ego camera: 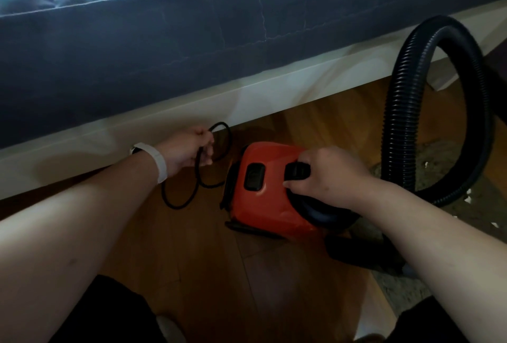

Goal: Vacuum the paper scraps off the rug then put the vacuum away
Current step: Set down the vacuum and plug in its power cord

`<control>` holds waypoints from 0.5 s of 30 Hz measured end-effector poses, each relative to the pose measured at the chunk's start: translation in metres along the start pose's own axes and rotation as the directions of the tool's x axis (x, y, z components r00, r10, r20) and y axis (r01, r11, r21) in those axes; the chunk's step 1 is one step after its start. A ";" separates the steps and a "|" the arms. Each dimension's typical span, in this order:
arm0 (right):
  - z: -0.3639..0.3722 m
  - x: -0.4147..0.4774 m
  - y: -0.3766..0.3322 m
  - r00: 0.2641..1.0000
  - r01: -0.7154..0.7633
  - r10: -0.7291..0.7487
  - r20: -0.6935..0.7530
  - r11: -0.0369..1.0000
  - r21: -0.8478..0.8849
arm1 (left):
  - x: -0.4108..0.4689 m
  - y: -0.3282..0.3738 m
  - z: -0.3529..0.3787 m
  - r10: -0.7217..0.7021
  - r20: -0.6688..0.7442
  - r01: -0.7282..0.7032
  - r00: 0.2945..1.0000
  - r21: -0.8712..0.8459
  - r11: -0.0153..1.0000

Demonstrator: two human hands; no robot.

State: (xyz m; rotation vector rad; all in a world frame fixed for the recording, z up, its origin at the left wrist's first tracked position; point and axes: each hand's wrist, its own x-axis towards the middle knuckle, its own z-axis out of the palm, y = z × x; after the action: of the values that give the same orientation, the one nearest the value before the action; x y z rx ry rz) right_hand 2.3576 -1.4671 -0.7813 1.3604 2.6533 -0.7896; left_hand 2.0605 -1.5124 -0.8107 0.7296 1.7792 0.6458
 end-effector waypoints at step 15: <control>-0.003 -0.003 0.002 1.000 0.007 -0.006 0.024 0.999 -0.032 | 0.019 -0.010 -0.011 0.271 -0.239 -0.075 0.933 0.607 0.791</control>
State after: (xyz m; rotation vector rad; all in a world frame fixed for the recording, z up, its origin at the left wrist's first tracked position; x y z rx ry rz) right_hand 2.3615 -1.4675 -0.7790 1.3273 2.6419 -0.7554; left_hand 2.0436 -1.5064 -0.8264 1.2885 2.2644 0.3239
